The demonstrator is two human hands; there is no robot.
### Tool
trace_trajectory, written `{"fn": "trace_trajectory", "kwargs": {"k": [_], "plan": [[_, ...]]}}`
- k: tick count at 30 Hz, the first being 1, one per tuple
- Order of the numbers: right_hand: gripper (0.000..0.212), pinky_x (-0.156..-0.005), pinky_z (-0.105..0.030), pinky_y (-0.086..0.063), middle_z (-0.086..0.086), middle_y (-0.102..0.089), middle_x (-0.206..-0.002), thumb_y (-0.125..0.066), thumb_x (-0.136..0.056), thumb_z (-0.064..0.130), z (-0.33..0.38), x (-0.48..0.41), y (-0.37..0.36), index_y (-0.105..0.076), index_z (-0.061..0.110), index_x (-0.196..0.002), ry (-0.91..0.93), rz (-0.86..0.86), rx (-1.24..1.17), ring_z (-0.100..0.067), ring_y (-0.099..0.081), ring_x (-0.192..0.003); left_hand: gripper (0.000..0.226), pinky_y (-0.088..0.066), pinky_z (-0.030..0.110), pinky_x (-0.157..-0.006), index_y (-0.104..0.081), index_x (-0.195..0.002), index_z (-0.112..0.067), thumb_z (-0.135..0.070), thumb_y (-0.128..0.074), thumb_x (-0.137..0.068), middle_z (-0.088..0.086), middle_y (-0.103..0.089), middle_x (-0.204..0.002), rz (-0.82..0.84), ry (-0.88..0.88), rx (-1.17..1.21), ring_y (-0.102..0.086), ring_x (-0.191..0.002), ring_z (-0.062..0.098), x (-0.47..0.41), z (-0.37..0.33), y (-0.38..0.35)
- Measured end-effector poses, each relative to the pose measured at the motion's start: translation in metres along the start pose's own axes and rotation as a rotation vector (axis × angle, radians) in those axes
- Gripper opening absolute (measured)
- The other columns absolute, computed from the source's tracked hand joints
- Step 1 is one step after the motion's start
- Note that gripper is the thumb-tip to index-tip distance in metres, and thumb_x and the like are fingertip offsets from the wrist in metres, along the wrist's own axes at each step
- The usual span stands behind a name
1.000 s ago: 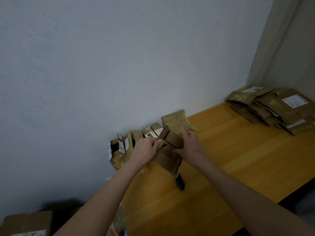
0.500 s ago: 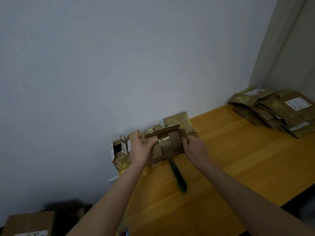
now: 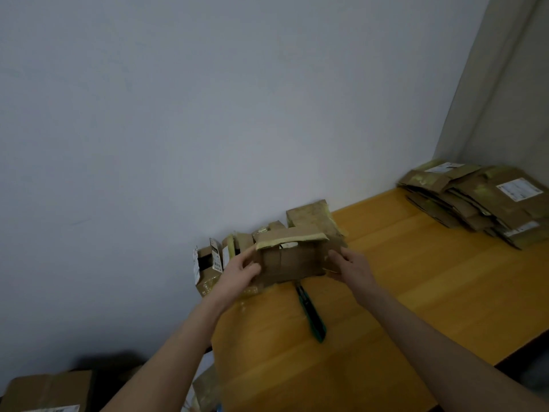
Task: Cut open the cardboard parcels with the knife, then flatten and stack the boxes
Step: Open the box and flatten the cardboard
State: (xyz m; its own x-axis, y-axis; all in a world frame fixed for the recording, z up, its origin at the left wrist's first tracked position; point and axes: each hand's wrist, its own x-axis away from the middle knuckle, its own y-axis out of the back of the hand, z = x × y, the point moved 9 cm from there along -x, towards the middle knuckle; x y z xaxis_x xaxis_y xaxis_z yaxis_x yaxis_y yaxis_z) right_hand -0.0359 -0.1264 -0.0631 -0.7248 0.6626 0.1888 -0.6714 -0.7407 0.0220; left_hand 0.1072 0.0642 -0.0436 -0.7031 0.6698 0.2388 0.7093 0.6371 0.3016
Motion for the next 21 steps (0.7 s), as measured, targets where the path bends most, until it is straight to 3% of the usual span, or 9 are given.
{"fn": "trace_trajectory", "kwargs": {"k": [2, 5, 7, 9, 12, 15, 17, 19, 21], "plan": [[0.018, -0.088, -0.036, -0.054, -0.011, -0.065, -0.114, -0.051, -0.099, 0.017, -0.011, -0.002, 0.004, -0.064, 0.011, -0.110, -0.102, 0.076, -0.160, -0.027, -0.060, -0.110, 0.033, -0.055, 0.022, -0.071, -0.062, -0.115, -0.020, 0.000, -0.044, -0.096, 0.004, -0.056, -0.121, 0.038, -0.040, -0.016, -0.063, -0.087, 0.016, 0.003, -0.004, 0.006], [0.042, -0.099, -0.041, -0.042, -0.005, -0.063, -0.120, -0.064, -0.085, 0.041, -0.017, 0.000, 0.000, -0.063, 0.019, -0.121, -0.222, 0.299, -0.233, -0.025, -0.055, -0.116, 0.062, -0.047, 0.054, -0.095, -0.050, -0.134, -0.047, 0.000, -0.044, -0.095, 0.002, -0.059, -0.126, 0.119, -0.104, -0.104, -0.060, -0.096, 0.030, 0.003, -0.005, 0.013], [0.061, -0.102, -0.044, -0.037, -0.003, -0.063, -0.120, -0.057, -0.080, 0.063, -0.020, 0.001, 0.000, -0.062, 0.020, -0.122, -0.276, 0.363, -0.271, -0.023, -0.054, -0.117, 0.074, -0.047, 0.052, -0.097, -0.040, -0.138, -0.053, 0.006, -0.043, -0.094, -0.006, -0.053, -0.134, 0.151, -0.157, -0.147, -0.062, -0.103, 0.021, 0.006, -0.014, 0.012], [0.064, -0.103, -0.046, -0.040, -0.003, -0.063, -0.122, -0.043, -0.087, 0.068, -0.027, -0.001, 0.001, -0.059, 0.019, -0.126, -0.329, 0.355, -0.266, -0.025, -0.056, -0.116, 0.079, -0.053, 0.037, -0.091, -0.039, -0.141, -0.048, 0.013, -0.043, -0.091, -0.009, -0.040, -0.148, 0.168, -0.184, -0.163, -0.054, -0.119, 0.007, 0.009, -0.023, 0.008], [0.053, -0.087, -0.037, -0.052, -0.004, -0.063, -0.122, -0.066, -0.086, 0.036, -0.025, -0.003, -0.002, -0.053, 0.021, -0.135, -0.241, 0.287, -0.090, -0.025, -0.061, -0.111, 0.078, -0.048, 0.030, -0.100, -0.037, -0.142, -0.043, 0.012, -0.049, -0.088, -0.013, -0.028, -0.155, 0.242, -0.235, -0.270, -0.033, -0.139, 0.011, 0.013, -0.032, -0.005], [0.044, -0.077, -0.034, -0.055, -0.002, -0.067, -0.113, -0.065, -0.087, 0.003, -0.020, -0.003, -0.004, -0.058, 0.027, -0.124, -0.172, 0.204, -0.209, -0.024, -0.065, -0.103, 0.059, -0.047, 0.027, -0.098, -0.042, -0.137, -0.039, -0.005, -0.052, -0.090, -0.019, -0.038, -0.144, 0.228, -0.224, -0.102, -0.044, -0.124, -0.006, 0.014, -0.039, -0.013], [0.045, -0.078, -0.034, -0.056, -0.003, -0.067, -0.114, -0.065, -0.087, -0.001, -0.017, -0.004, -0.005, -0.059, 0.027, -0.121, -0.137, 0.172, -0.223, -0.024, -0.065, -0.103, 0.042, -0.052, 0.027, -0.087, -0.046, -0.134, -0.039, -0.019, -0.051, -0.097, -0.017, -0.049, -0.130, 0.127, -0.188, -0.018, -0.054, -0.110, -0.002, 0.011, -0.042, -0.010], [0.043, -0.078, -0.032, -0.056, -0.004, -0.066, -0.116, -0.065, -0.086, -0.004, -0.013, -0.004, -0.004, -0.062, 0.023, -0.120, -0.092, 0.127, -0.202, -0.023, -0.063, -0.106, 0.029, -0.051, 0.037, -0.093, -0.058, -0.125, -0.039, -0.042, -0.047, -0.098, -0.011, -0.052, -0.132, 0.041, -0.146, 0.016, -0.053, -0.115, 0.007, 0.003, -0.036, -0.007], [0.038, -0.076, -0.027, -0.055, -0.002, -0.067, -0.112, -0.062, -0.086, -0.006, -0.006, -0.004, -0.002, -0.066, 0.020, -0.114, -0.034, 0.082, -0.168, -0.018, -0.063, -0.105, 0.039, -0.045, 0.049, -0.101, -0.069, -0.109, -0.039, -0.064, -0.045, -0.089, -0.009, -0.057, -0.134, 0.004, -0.106, 0.091, -0.050, -0.124, 0.013, 0.000, -0.027, -0.008]]}}
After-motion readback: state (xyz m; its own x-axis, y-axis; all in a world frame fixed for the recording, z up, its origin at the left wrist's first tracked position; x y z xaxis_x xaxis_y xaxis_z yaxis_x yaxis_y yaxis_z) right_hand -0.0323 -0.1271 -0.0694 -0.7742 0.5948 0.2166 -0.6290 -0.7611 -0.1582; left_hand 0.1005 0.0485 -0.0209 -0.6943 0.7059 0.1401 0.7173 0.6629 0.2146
